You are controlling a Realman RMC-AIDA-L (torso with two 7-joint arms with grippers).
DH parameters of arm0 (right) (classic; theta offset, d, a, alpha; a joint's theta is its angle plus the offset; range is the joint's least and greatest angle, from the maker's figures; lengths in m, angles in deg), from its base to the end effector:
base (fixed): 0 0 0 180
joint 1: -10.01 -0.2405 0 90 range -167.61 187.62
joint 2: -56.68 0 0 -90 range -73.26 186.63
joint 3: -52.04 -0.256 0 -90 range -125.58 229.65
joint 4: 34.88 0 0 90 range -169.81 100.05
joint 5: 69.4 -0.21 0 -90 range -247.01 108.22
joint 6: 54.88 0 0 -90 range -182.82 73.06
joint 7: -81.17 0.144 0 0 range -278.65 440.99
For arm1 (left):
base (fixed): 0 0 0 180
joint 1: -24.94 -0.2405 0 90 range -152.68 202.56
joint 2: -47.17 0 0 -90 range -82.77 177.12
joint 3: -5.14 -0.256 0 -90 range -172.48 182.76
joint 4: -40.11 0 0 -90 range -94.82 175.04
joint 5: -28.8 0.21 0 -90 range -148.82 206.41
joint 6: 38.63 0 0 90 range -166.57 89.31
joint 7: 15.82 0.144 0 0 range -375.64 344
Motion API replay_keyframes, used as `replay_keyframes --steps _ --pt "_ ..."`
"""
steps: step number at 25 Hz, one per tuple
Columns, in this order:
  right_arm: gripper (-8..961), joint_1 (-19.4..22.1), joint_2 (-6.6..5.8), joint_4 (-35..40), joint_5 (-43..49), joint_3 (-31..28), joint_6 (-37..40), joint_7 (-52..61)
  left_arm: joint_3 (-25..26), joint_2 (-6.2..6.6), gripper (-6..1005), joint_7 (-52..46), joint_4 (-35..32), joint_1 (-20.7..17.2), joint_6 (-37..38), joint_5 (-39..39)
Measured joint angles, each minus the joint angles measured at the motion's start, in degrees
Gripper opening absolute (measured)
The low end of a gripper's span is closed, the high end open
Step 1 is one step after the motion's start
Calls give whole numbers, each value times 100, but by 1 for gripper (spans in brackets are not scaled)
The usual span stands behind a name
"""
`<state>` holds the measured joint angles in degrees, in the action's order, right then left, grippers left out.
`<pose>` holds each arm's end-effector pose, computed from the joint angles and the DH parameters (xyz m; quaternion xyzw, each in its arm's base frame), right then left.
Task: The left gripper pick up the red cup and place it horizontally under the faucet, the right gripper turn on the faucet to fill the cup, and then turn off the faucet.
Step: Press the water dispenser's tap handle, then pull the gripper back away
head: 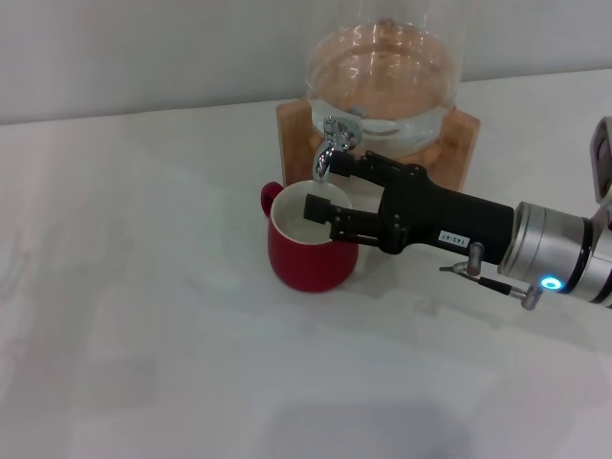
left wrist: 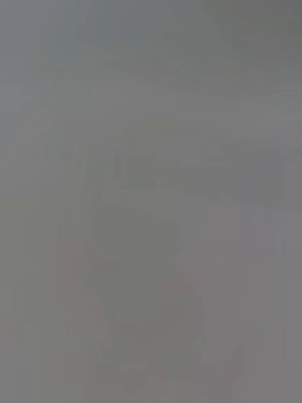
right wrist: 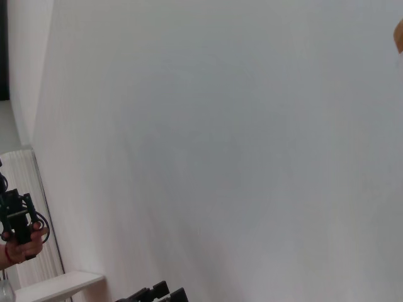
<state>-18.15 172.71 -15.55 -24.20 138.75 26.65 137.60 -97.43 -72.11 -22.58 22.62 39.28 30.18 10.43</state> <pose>0.2307 0.3240 -0.0348 -0.8615 0.1852 0.4346 0.1861 -0.3434 0.2991 0.0098 -0.6664 -0.2013 -0.3030 0.6508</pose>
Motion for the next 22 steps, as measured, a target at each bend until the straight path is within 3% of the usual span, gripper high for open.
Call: replay_keyframes --steps 22 --pt "872 21 -1 0 -11 -15 -6 -4 0 2 881 0 29 53 -21 0"
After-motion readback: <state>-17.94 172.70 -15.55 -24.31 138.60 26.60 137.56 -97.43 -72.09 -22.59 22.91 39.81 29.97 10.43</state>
